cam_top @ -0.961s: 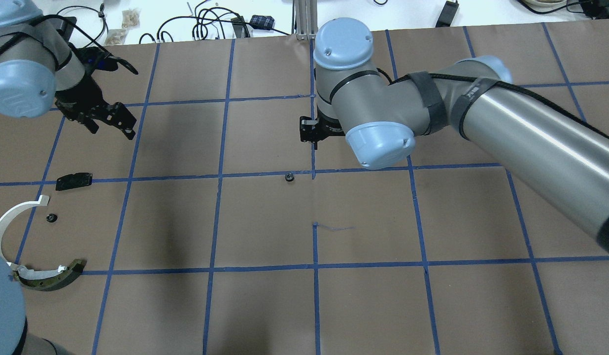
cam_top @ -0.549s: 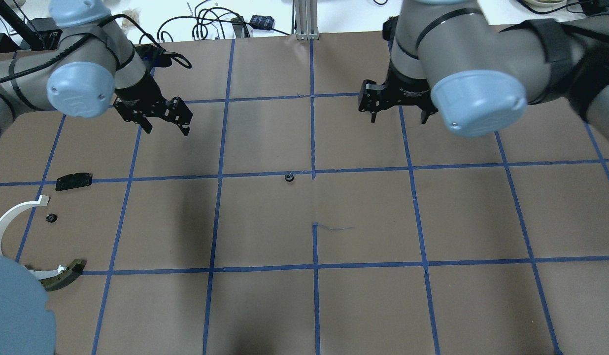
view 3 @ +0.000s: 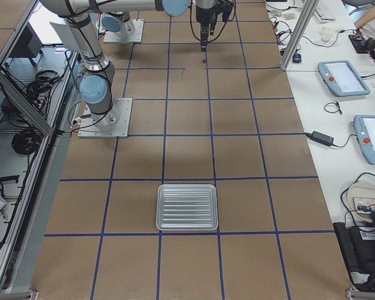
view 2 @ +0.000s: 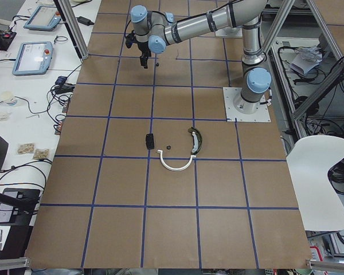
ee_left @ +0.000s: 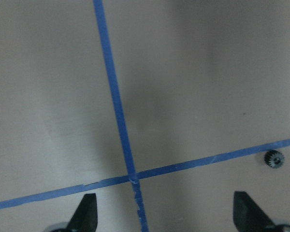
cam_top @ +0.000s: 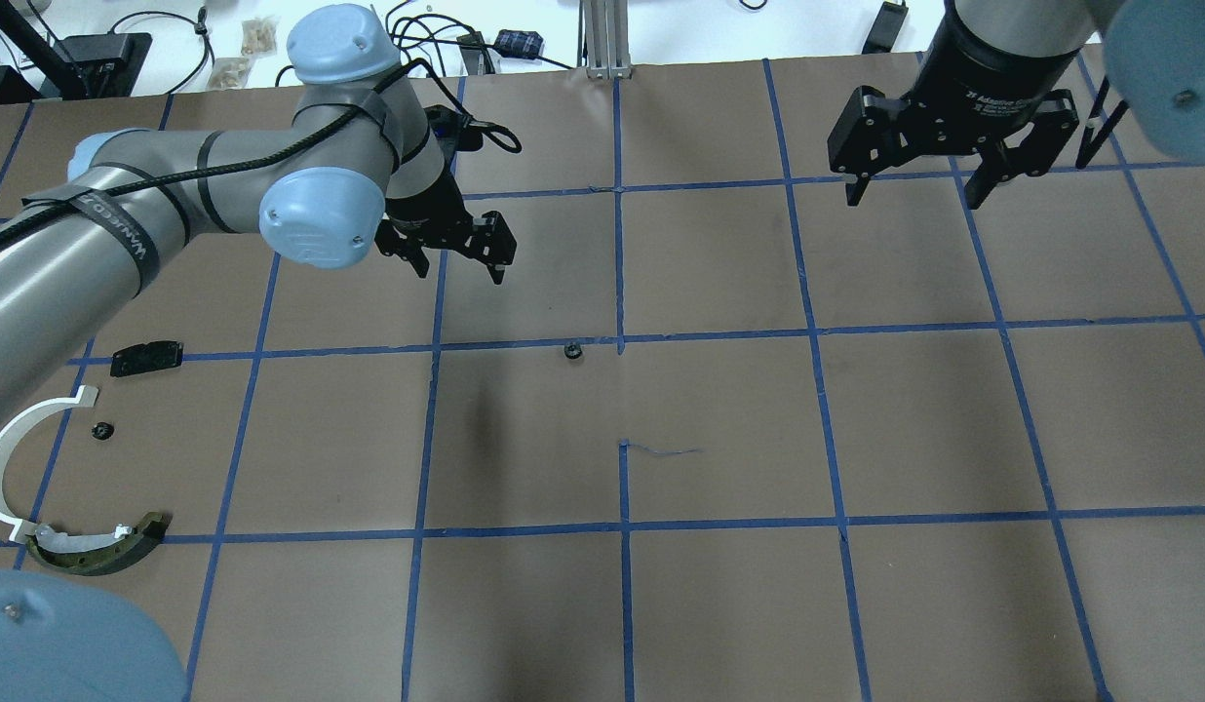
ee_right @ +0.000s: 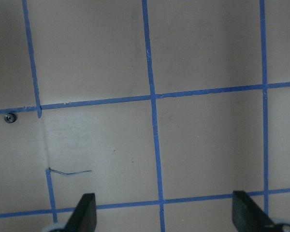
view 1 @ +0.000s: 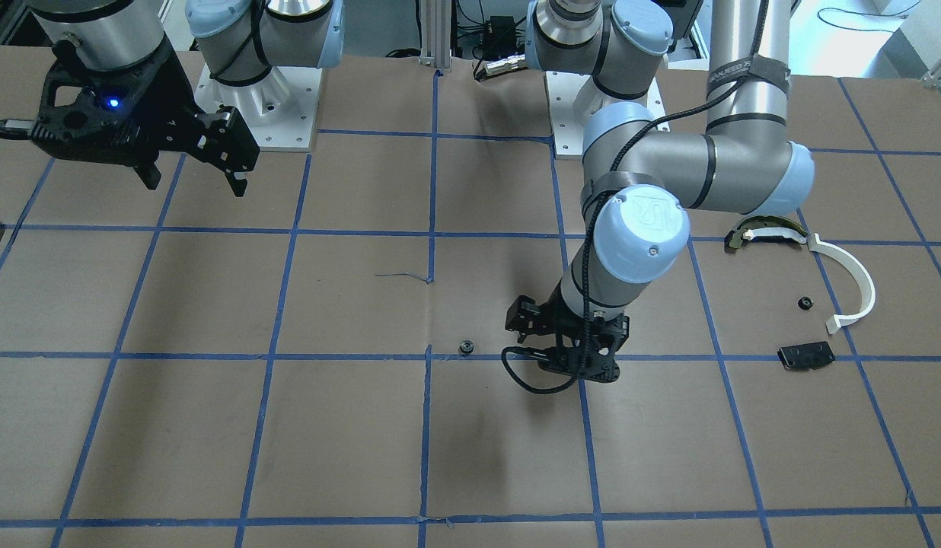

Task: Place bearing gear from tray to pile

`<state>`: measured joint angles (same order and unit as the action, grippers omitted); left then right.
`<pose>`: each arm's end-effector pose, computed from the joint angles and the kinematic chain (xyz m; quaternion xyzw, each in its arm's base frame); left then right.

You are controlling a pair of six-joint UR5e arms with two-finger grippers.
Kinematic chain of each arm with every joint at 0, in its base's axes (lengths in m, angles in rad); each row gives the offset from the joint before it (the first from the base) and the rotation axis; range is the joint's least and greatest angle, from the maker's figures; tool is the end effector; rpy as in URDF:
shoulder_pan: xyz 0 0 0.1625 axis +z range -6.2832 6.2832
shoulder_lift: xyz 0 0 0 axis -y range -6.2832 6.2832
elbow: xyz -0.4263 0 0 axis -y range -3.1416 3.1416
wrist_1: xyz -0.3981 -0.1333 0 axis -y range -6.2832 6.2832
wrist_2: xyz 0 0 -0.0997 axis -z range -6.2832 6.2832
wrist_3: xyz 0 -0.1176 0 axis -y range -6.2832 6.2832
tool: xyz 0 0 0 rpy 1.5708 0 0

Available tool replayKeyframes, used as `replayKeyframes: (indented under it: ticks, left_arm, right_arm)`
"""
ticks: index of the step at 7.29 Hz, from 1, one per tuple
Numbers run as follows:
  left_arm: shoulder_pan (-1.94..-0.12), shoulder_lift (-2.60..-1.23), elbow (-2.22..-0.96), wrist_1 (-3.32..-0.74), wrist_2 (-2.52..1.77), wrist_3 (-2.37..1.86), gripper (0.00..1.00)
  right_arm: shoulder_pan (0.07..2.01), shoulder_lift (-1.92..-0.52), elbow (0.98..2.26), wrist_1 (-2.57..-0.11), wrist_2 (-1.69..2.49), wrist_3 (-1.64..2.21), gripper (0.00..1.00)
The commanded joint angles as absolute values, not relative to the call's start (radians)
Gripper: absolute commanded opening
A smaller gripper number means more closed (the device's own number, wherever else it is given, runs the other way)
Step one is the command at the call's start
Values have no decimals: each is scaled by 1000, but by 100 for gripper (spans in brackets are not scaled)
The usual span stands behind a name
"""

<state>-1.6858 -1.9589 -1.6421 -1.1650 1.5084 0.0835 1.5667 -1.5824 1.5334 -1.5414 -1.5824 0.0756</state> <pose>-0.2099 -0.5912 0.2580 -0.0982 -0.9943 -0.0273 0.0308 0.1299 -0.4952 0.4927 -0.0399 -0.9991 0.0100 0.0054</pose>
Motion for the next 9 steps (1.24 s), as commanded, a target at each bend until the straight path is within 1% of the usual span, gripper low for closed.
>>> replayKeyframes:
  ticks: [1, 3, 4, 5, 6, 8, 9]
  left_arm:
    - [-1775, -2005, -1681, -1052, 1509, 37, 100]
    - [-1802, -2054, -1693, -982, 1511, -6, 100]
    - [-1831, -2074, -1692, -960, 1514, -6, 100]
    - [-1841, -2092, -1693, -957, 1513, -6, 100]
    - [-1848, -2100, -1694, -957, 1516, -6, 95]
    - [-1850, -2112, -1694, -956, 1519, -8, 94]
    - [-1851, -2124, -1694, -956, 1520, -11, 90]
  right_arm:
    - [1563, -1594, 1563, -1566, -1626, 60, 100]
    - [1566, -1589, 1562, -1592, -1609, 63, 100]
    - [1563, -1588, 1574, -1717, -1626, 57, 100]
    - [1563, -1588, 1572, -1736, -1618, 58, 100]
    - [1563, -1588, 1562, -1733, -1608, 64, 100]
    - [1566, -1588, 1574, -1724, -1608, 64, 100]
    - [1571, -1592, 1588, -1724, -1606, 74, 100]
